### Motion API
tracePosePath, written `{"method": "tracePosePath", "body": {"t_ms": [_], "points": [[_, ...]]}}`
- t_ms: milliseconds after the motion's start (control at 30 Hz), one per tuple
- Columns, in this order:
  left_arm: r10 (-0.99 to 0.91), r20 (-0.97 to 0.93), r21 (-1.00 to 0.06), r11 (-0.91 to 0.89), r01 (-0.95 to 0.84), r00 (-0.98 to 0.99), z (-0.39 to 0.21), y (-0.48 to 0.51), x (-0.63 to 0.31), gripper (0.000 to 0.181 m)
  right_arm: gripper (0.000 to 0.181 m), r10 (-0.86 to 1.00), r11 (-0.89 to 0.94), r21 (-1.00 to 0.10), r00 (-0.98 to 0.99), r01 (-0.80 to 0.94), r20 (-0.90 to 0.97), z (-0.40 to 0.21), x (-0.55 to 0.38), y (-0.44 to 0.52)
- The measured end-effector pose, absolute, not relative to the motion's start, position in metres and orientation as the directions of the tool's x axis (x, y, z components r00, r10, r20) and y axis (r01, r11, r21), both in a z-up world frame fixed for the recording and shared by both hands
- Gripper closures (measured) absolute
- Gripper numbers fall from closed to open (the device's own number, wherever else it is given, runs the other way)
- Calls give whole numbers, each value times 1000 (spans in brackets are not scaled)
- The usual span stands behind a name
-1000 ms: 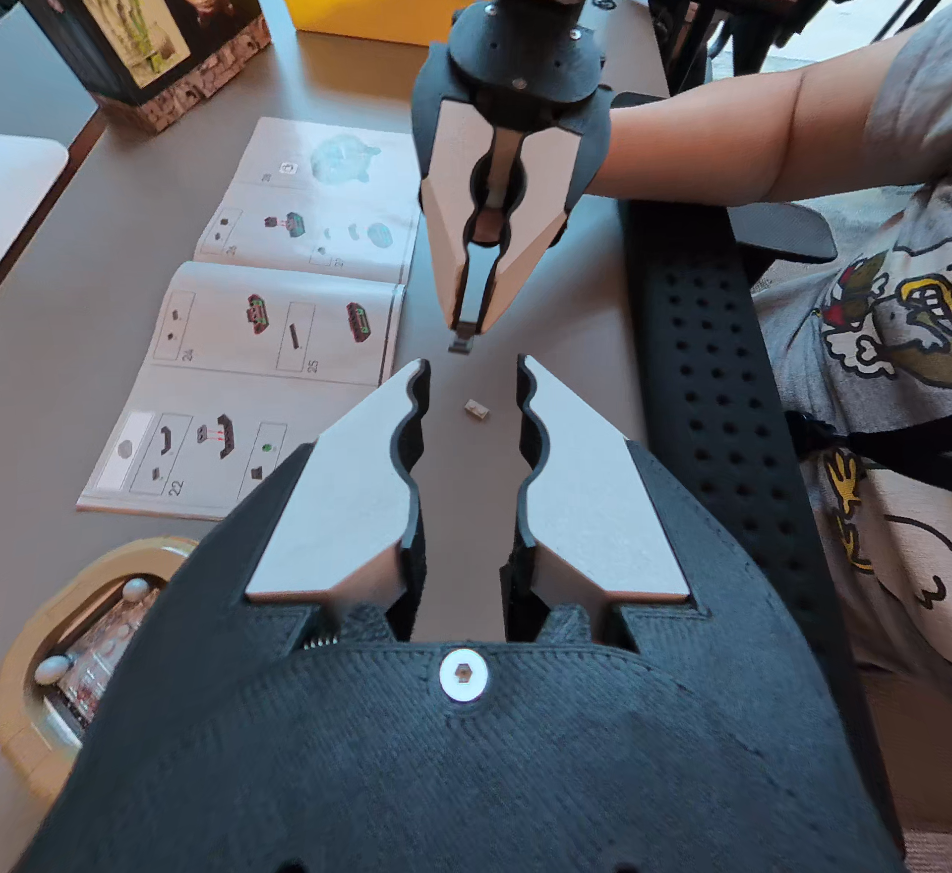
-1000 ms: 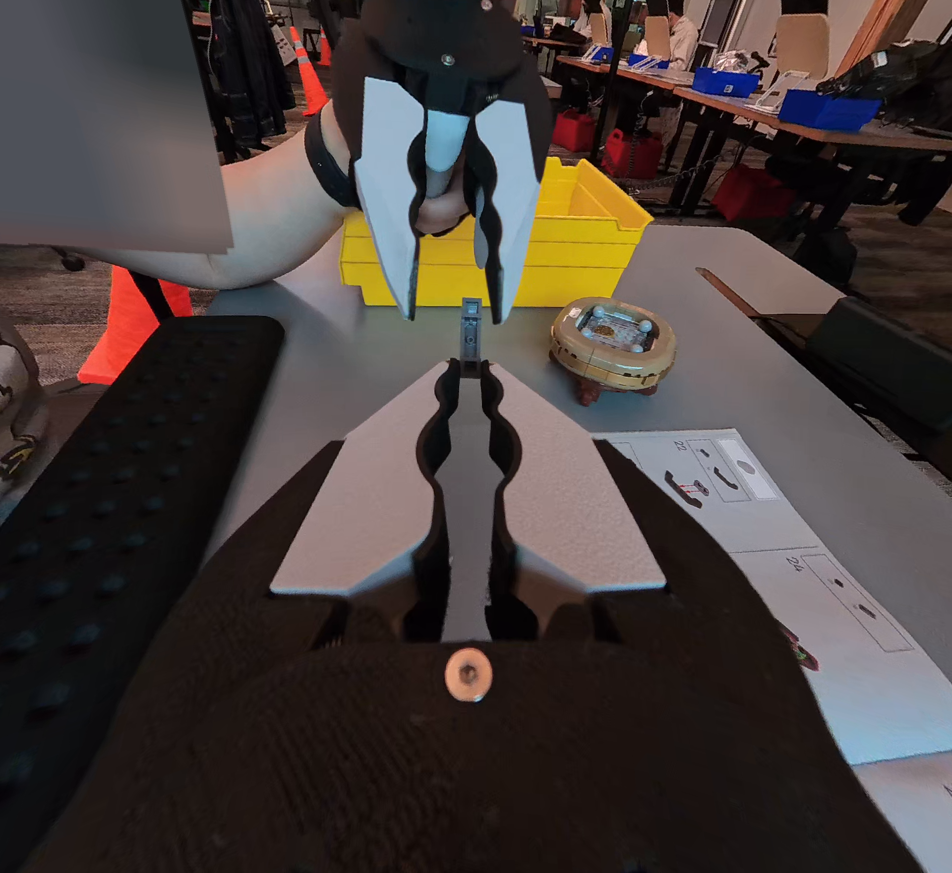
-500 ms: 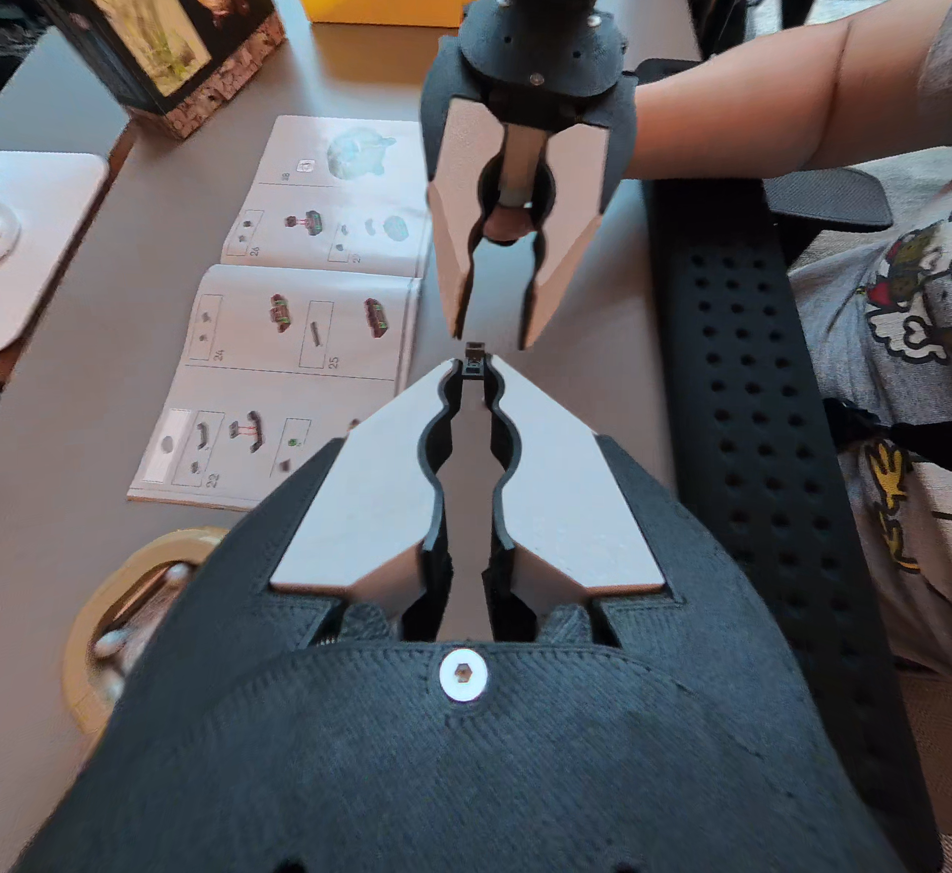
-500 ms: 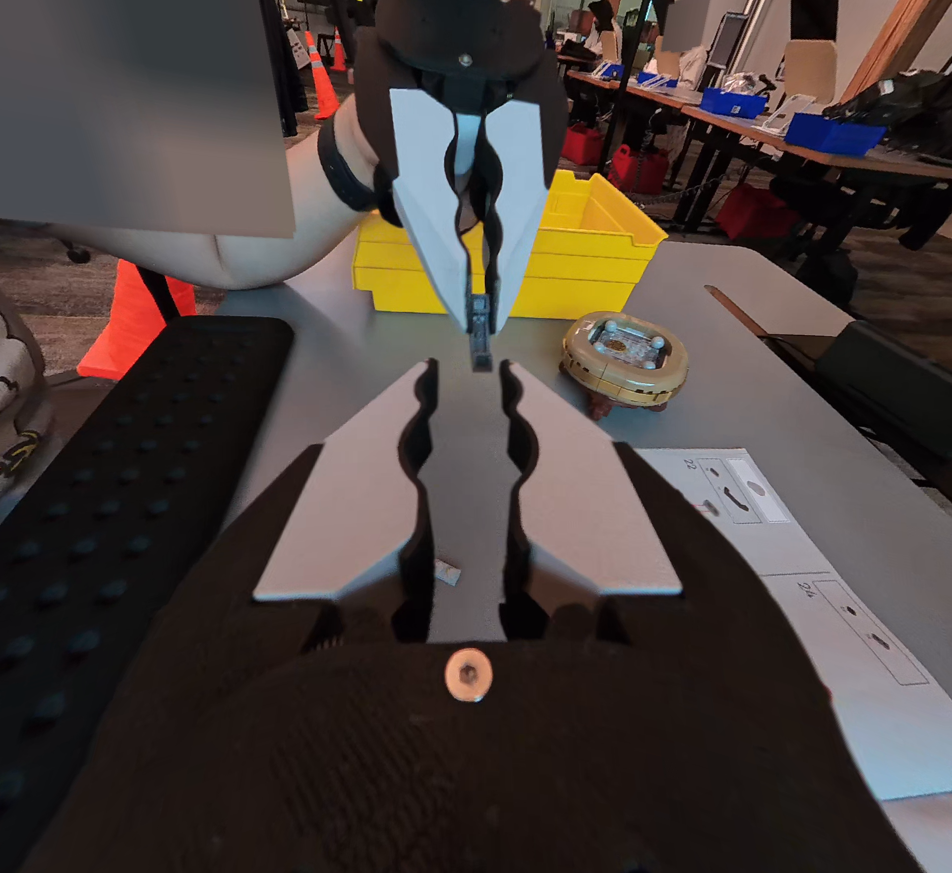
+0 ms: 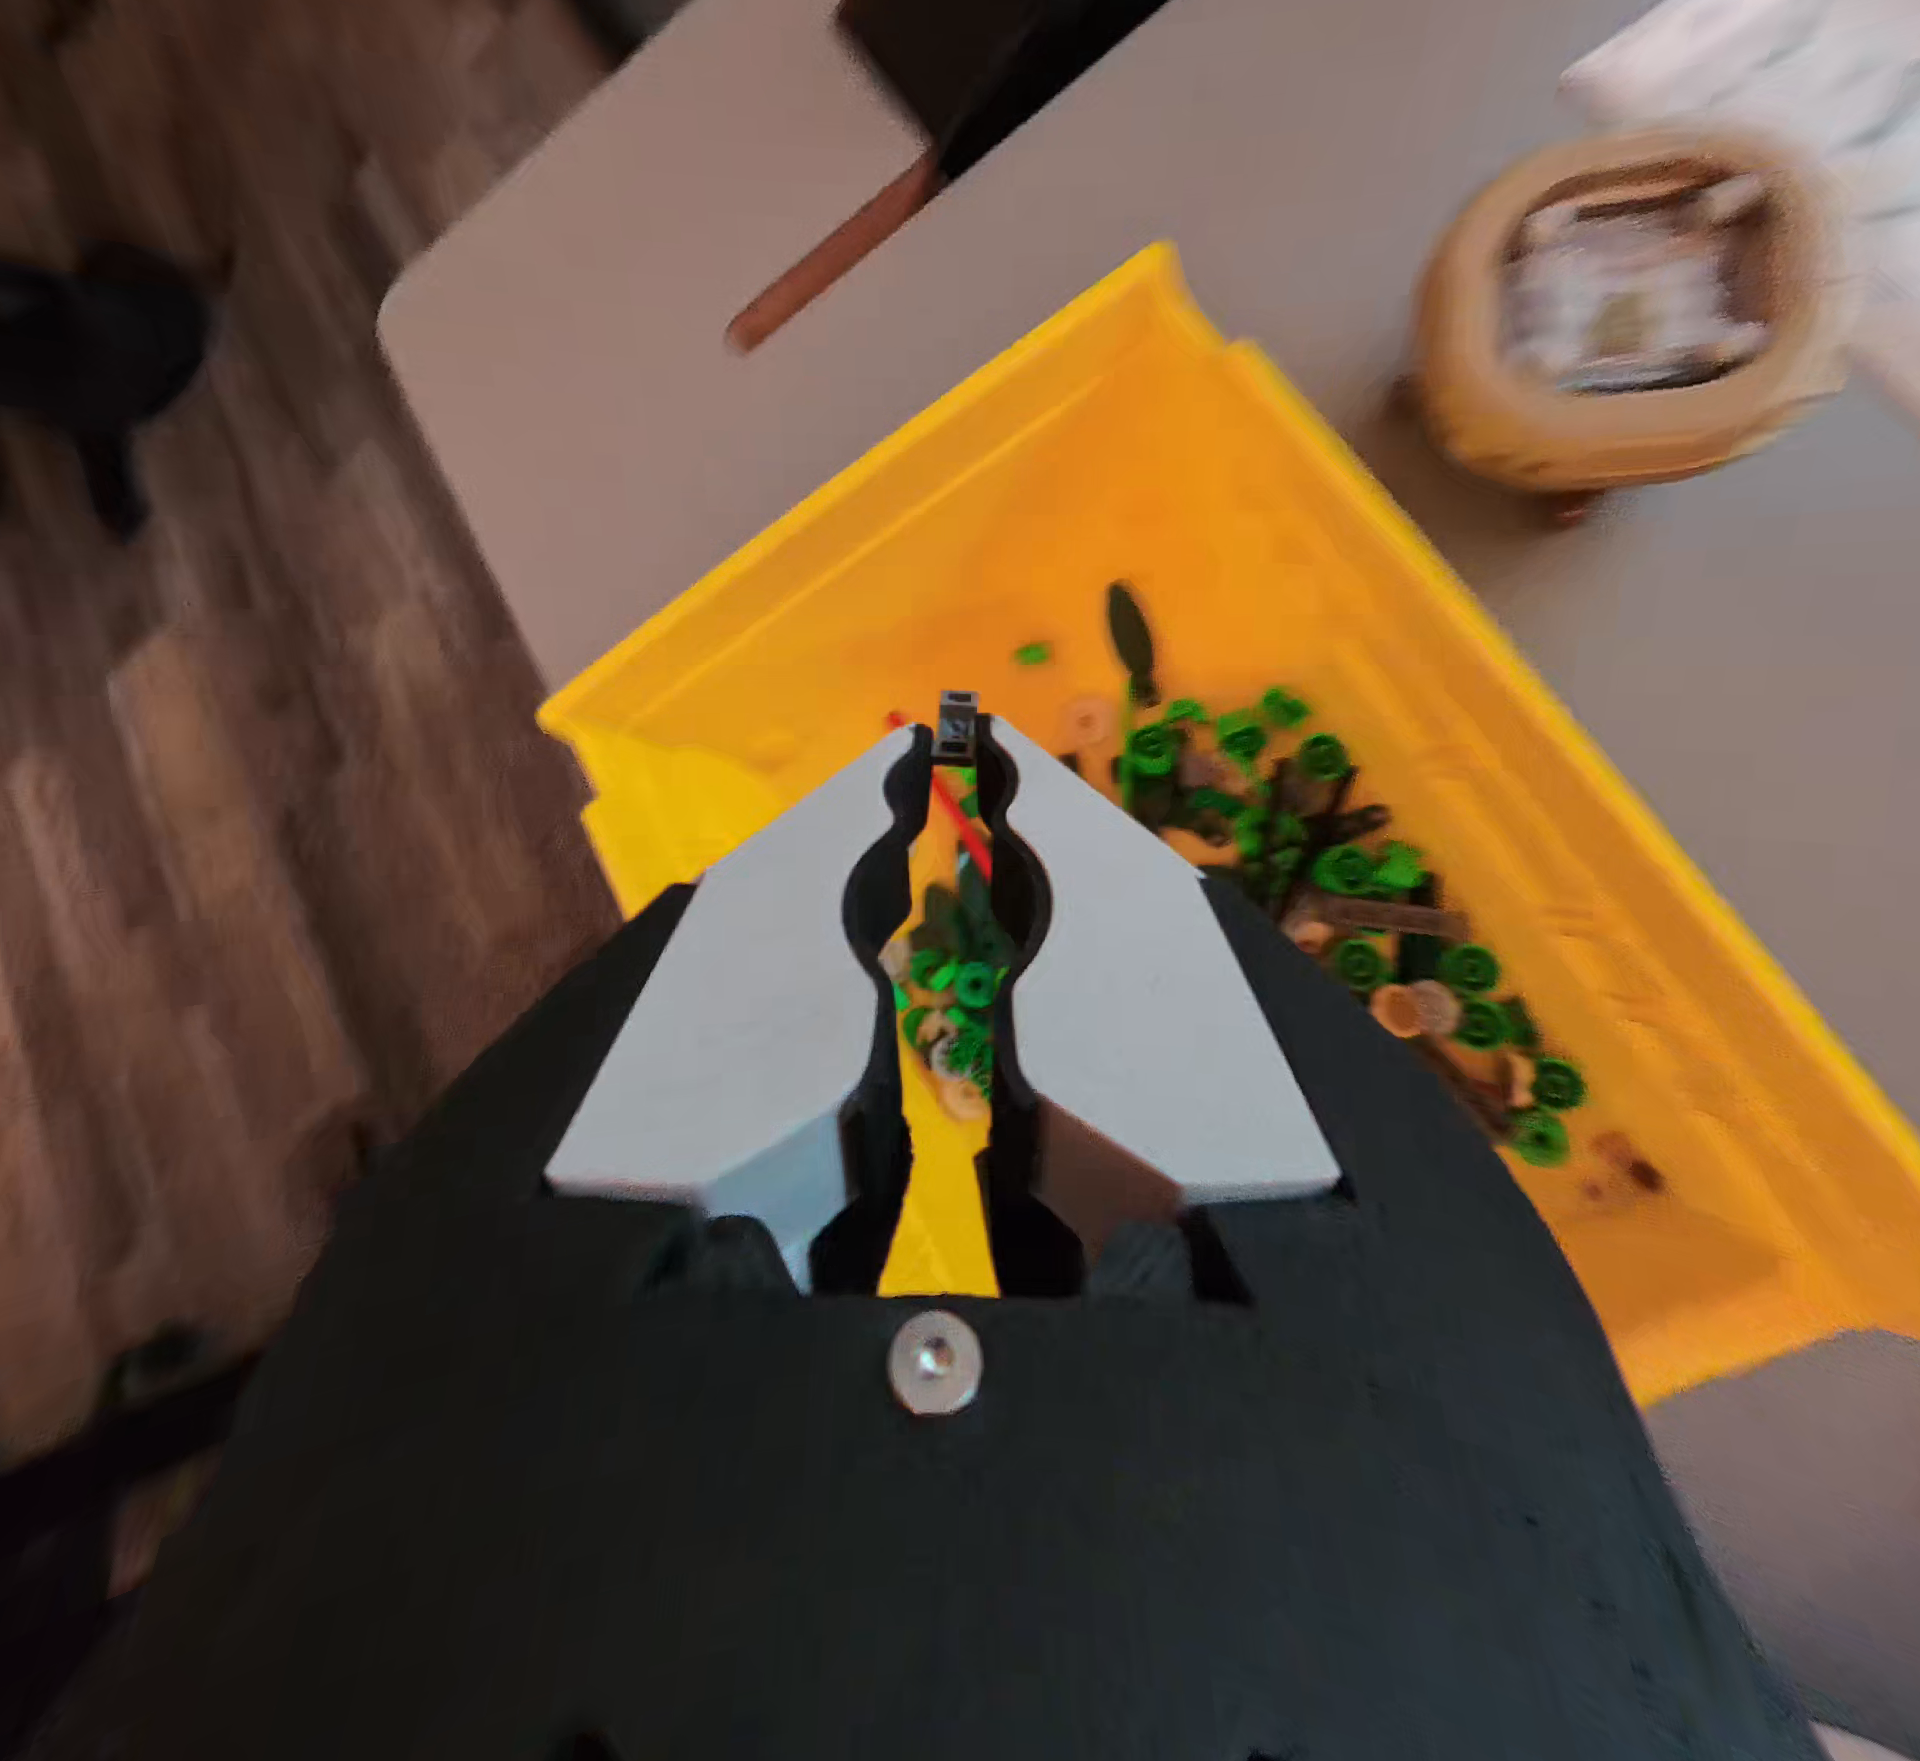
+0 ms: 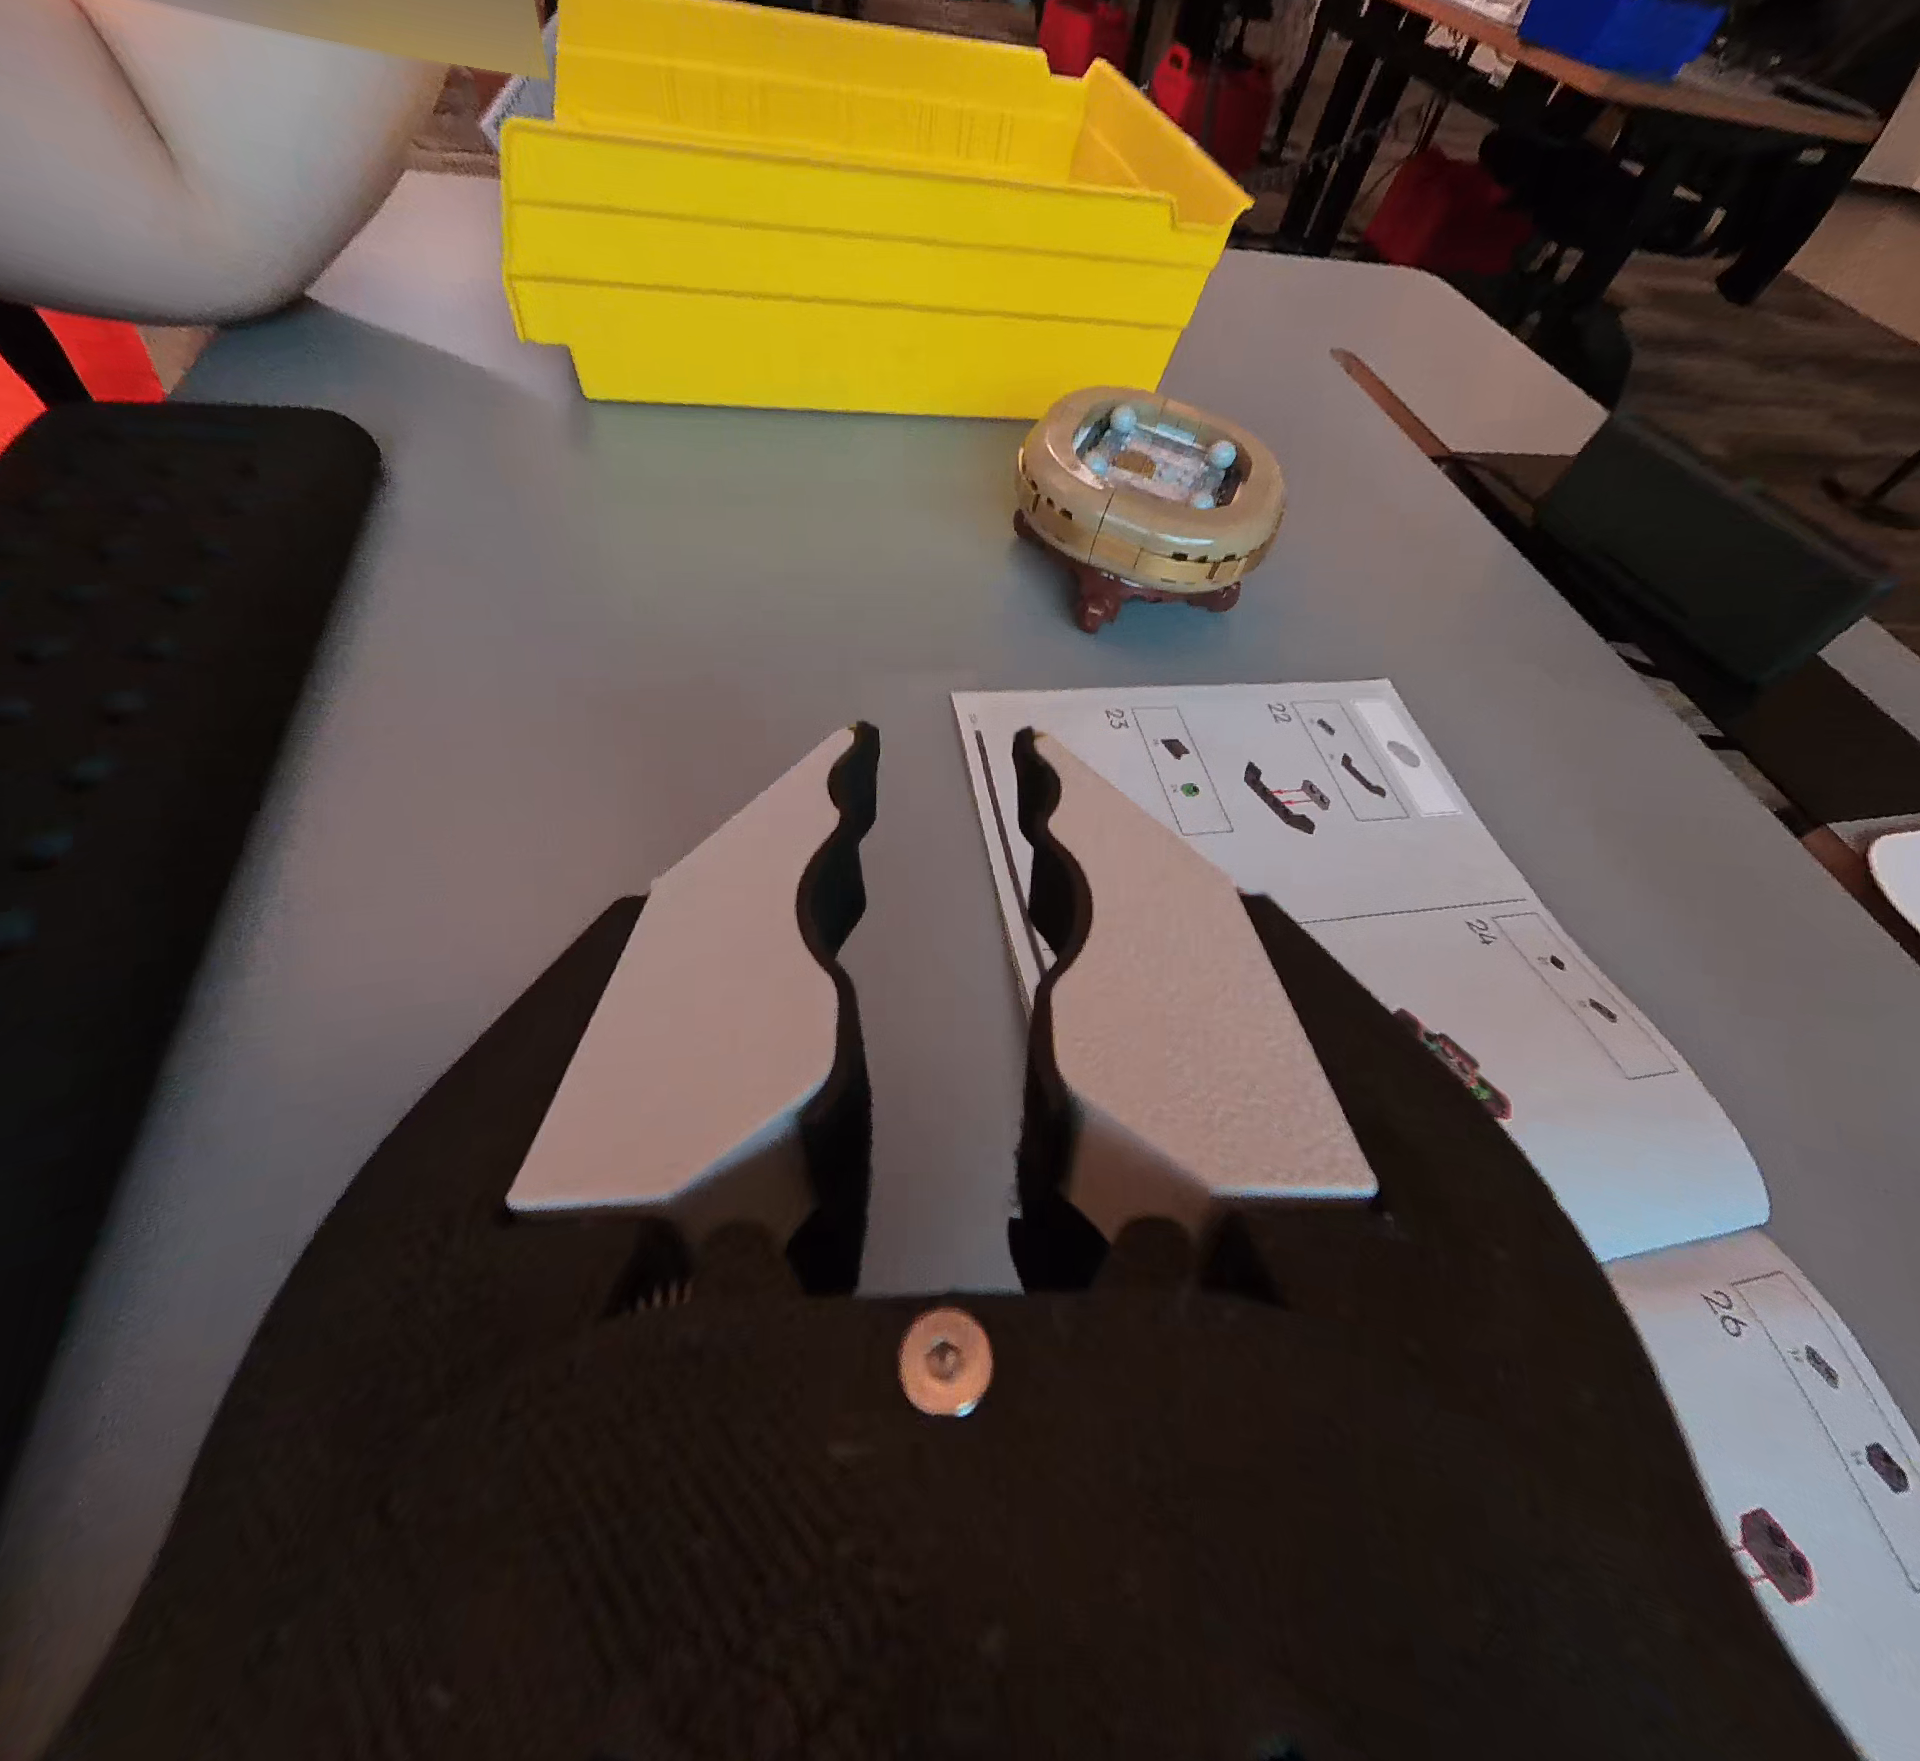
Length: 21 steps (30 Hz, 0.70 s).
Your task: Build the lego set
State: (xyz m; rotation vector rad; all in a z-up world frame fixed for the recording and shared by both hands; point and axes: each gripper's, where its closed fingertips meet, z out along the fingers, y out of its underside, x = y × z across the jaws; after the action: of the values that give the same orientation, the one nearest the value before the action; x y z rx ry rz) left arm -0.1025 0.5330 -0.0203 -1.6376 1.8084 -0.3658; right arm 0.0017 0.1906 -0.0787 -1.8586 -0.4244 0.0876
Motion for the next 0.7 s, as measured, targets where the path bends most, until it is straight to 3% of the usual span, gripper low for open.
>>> {"method": "tracePosePath", "body": {"t_ms": [33, 300, 700], "points": [[-959, -282, -578, 159, -800, 13, -30, 541, -102, 175, 157, 331, -275, -928, 931, 250, 153, -81, 2, 192], [-981, -167, -336, 148, -930, -96, -102, 540, -101, 175, 156, 242, -278, -933, 957, 229, 162, -77, 24, 189], [-992, -98, -224, 100, -970, -80, -132, 548, -122, 175, 157, 215, -313, -925, 965, 213, 149, -87, 36, 188]]}}
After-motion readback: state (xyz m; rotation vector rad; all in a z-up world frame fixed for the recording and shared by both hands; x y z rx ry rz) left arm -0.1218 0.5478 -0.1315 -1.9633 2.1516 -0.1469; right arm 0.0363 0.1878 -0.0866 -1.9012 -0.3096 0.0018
